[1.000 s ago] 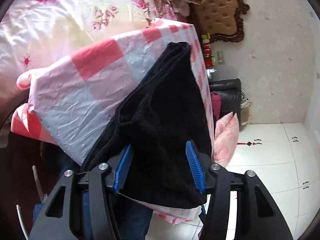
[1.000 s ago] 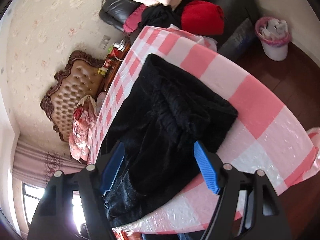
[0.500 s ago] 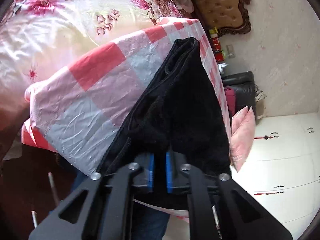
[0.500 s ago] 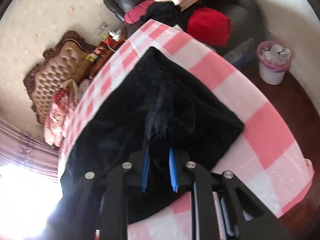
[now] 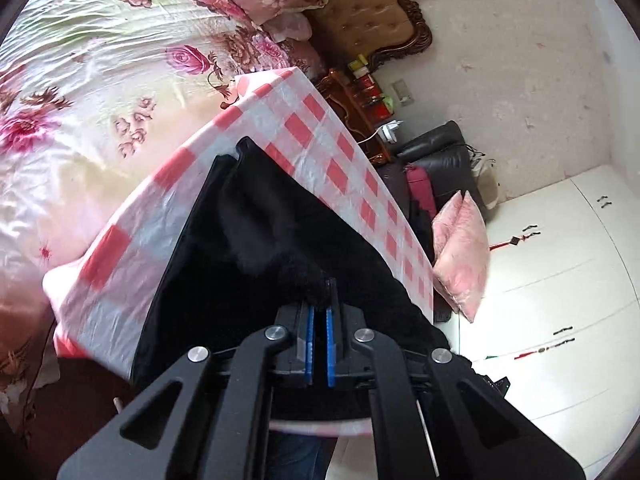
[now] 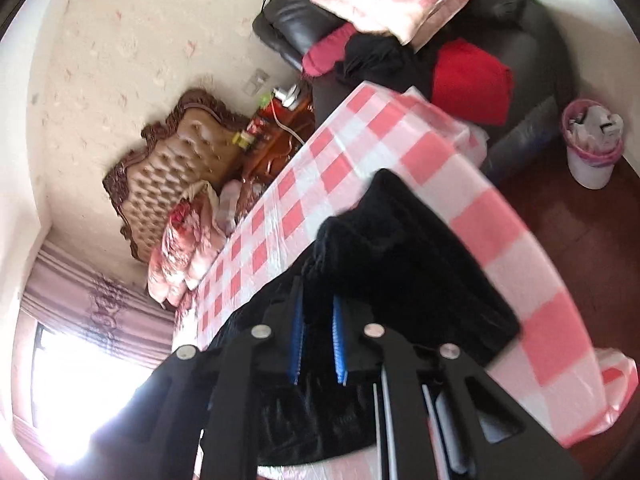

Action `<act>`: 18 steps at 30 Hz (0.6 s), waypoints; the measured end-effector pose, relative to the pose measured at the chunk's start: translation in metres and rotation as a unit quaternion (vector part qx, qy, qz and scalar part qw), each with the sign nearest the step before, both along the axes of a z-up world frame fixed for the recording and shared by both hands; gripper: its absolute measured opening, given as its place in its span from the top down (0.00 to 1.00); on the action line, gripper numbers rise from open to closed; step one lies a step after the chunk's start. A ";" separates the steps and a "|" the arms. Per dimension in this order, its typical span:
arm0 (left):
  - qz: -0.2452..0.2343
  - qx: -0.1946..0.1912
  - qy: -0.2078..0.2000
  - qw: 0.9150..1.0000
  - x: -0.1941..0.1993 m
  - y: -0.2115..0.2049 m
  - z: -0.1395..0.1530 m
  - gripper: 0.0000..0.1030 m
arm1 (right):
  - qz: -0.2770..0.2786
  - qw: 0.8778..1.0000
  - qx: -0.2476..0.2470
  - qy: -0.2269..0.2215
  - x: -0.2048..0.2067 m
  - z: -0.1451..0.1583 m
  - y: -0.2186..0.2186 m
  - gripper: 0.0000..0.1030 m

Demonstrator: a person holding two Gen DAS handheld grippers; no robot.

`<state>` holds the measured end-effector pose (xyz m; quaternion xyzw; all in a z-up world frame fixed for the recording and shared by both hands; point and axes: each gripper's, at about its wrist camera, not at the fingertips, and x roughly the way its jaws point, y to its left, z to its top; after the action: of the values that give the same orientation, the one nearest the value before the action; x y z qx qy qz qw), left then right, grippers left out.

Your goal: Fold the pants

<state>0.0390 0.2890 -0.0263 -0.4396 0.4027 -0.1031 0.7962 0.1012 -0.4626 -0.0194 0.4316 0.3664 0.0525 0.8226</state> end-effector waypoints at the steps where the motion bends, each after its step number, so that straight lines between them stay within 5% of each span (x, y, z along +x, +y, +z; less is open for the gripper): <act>1: 0.001 -0.004 0.006 1.000 -0.009 -0.001 -0.007 0.97 | -0.004 1.000 -0.004 0.006 -0.009 -0.006 -0.003 0.88; 7: 0.010 -0.024 0.100 0.995 -0.040 0.000 -0.115 0.97 | -0.009 0.996 -0.018 0.090 -0.031 -0.083 -0.006 0.88; 18: 0.014 0.002 0.048 0.999 -0.058 -0.003 -0.091 0.97 | -0.007 0.996 -0.074 0.056 -0.044 -0.062 0.007 0.88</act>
<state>-0.0187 0.2864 -0.1170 -0.4483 0.4343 -0.0698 0.7781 0.0567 -0.4555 -0.0814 0.3748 0.4120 -0.0048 0.8305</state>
